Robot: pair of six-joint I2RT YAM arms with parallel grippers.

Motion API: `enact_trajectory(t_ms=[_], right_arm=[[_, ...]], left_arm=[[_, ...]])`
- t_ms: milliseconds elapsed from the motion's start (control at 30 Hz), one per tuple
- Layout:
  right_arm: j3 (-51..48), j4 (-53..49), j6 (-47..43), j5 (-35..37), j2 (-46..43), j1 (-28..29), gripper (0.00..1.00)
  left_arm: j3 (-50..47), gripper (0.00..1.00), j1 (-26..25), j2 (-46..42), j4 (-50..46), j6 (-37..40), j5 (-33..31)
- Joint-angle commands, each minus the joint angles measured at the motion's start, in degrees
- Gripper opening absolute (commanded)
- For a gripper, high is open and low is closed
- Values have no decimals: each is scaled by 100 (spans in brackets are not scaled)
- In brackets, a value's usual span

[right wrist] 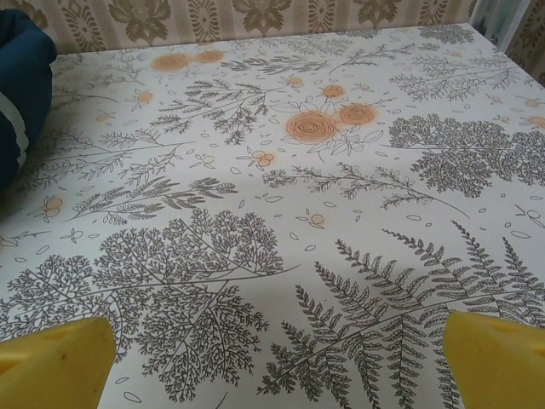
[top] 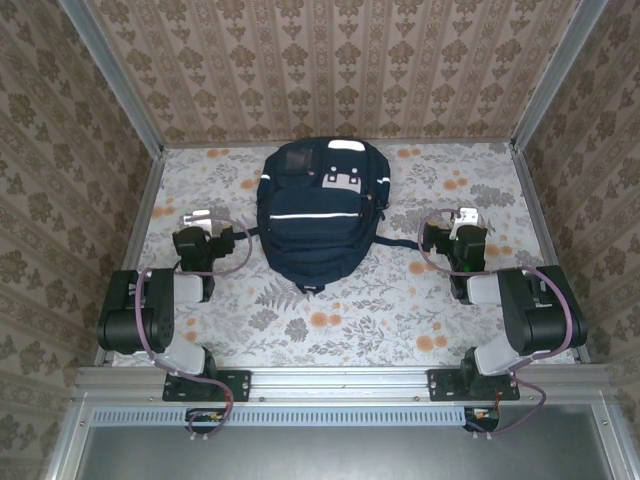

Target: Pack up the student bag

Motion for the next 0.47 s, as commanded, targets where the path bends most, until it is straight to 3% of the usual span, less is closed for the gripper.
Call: enact_trajectory(t_ms=[0,433], right_arm=[[72,252,-64,-123,2,-10,100],[129,156,-137,-70,7,61,100]], left_arm=[[9,100,-50,-23,270,133,97],[15,100,-66,-16,273,162,91]])
